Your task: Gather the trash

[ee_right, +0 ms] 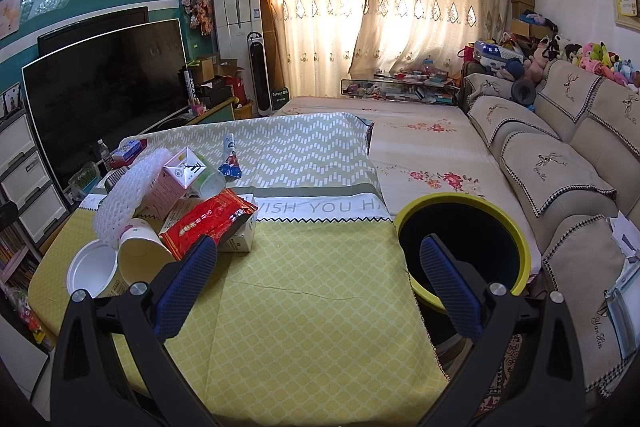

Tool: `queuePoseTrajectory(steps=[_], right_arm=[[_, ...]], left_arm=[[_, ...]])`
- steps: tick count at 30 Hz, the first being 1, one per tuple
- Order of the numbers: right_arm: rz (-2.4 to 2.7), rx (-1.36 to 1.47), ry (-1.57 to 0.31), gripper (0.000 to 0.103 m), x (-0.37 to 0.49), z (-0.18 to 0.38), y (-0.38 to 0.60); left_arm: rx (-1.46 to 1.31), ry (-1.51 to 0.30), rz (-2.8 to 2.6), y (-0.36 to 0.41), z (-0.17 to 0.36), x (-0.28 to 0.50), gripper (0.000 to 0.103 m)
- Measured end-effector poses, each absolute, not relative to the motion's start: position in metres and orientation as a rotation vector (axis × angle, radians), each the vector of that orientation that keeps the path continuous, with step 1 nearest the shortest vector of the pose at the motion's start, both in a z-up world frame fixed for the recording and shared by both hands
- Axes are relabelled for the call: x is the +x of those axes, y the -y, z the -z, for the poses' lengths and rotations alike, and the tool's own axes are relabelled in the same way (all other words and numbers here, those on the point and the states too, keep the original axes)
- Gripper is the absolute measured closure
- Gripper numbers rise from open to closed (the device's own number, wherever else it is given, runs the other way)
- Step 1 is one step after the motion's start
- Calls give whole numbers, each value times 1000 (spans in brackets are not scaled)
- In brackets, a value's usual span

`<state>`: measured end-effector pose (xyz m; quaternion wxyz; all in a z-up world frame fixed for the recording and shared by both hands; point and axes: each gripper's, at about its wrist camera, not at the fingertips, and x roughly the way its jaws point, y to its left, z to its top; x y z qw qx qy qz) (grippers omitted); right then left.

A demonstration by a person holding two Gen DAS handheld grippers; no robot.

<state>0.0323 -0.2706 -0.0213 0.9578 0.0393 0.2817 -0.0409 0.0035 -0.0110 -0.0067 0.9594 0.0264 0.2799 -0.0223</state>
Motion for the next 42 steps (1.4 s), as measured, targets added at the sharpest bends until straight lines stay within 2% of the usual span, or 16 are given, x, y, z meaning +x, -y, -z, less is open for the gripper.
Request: queuePoseTrajectory(steps=[19, 30, 32, 34, 38, 41, 42], right_arm=[[58, 71, -577, 6, 36, 27, 267], [-80, 42, -628, 6, 67, 38, 229], [-104, 54, -644, 9, 73, 42, 222], [-128, 57, -665, 22, 81, 48, 214], [-226, 32, -667, 27, 82, 51, 200], [-309, -7, -681, 41, 81, 53, 189], [-325, -20, -689, 49, 83, 55, 186]], left_arm=[[51, -566, 44, 14, 9, 4, 4], [26, -593, 39, 4, 18, 16, 4], [20, -601, 39, 1, 20, 19, 4], [18, -604, 38, -1, 22, 21, 4], [21, -602, 38, -6, 24, 25, 4], [17, -593, 40, -10, 22, 28, 4], [14, -590, 41, -12, 22, 29, 4]])
